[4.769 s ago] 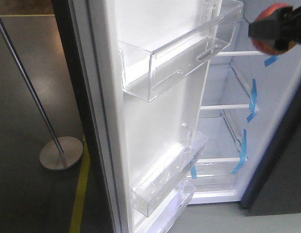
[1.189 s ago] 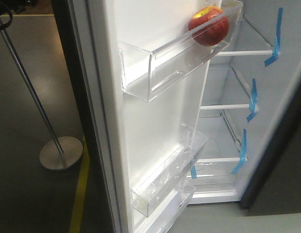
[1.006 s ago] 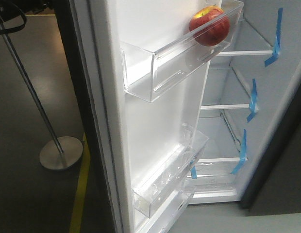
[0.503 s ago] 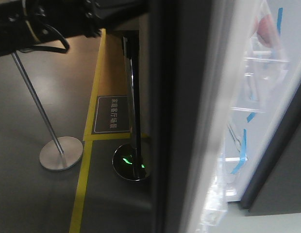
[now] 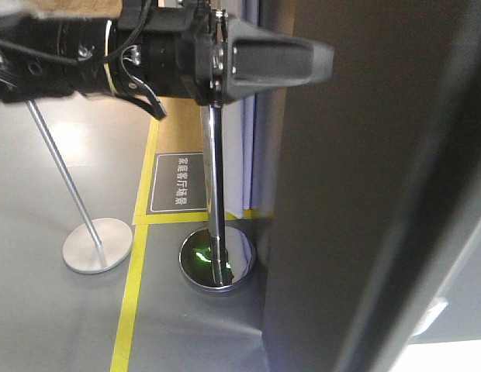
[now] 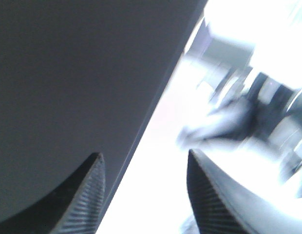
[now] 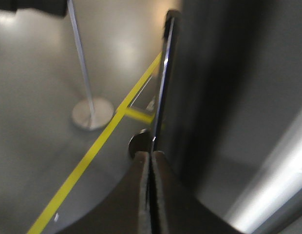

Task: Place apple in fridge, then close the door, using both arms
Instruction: 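Push the refrigerator door shut with the left gripper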

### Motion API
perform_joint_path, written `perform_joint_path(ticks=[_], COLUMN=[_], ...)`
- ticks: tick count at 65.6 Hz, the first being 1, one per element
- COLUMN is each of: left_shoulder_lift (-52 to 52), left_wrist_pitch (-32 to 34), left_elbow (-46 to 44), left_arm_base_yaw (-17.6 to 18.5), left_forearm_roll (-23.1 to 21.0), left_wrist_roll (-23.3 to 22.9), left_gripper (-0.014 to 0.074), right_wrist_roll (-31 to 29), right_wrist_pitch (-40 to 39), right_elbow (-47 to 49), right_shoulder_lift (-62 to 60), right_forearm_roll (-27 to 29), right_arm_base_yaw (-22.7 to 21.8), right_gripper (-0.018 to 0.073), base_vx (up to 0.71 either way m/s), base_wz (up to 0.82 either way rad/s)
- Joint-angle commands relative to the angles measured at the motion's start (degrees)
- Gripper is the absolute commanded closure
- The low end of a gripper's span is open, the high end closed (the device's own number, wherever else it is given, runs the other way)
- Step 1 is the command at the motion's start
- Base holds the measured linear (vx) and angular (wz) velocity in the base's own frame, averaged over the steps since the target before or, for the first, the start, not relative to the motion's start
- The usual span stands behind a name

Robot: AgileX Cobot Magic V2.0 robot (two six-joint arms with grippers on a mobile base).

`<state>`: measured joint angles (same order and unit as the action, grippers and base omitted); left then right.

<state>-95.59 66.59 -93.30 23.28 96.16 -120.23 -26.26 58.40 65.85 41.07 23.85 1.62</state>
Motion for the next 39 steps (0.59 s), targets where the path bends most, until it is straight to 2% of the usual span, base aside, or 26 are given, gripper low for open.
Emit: perform_joint_path(ticks=[1,6,15,23,30,35,39], left_shoulder_lift=[2.62,2.81,3.41,3.46,3.46,3.46,3.46], left_wrist_pitch=[-2.43,-3.13,-3.41,-3.41,-3.18,-3.25,-3.25], left_elbow=[-4.91,-7.14,-7.52,-7.52,-7.52,-7.52,-7.52], left_arm_base_yaw=[-1.40,-2.33,-4.52,-6.18,-7.25,-7.26,-7.26], left_forearm_roll=[3.11,7.61,7.52,7.52,7.52,7.52,7.52], left_wrist_roll=[-3.06,-3.06,-3.06,-3.06,-3.06,-3.01,-3.01], left_gripper=[0.0216,0.0216,0.0220,0.0220,0.0220,0.0220,0.0220], right_wrist_roll=[4.56,8.42,11.69,11.34,11.51,12.20,14.95], right_wrist_pitch=[-8.73,-12.70,-18.50,-21.13,-25.03,-29.91,-35.25], right_elbow=[1.16,1.16,1.38,1.38,1.38,1.38,1.38], right_shoulder_lift=[0.10,0.28,2.40,5.99,10.51,14.07,16.70], right_forearm_roll=[-2.58,-6.21,-10.10,-10.11,-10.99,-12.64,-15.68], right_arm_base_yaw=[-0.31,-0.31,-0.31,-0.31,-0.39,-0.43,-0.52], right_gripper=[0.0559,0.0555,0.0503,0.0356,0.0159,0.0040,-0.0002], base_vx=[0.00,0.00,0.00,0.00,0.00,0.00,0.00], base_wz=[0.00,0.00,0.00,0.00,0.00,0.00,0.00])
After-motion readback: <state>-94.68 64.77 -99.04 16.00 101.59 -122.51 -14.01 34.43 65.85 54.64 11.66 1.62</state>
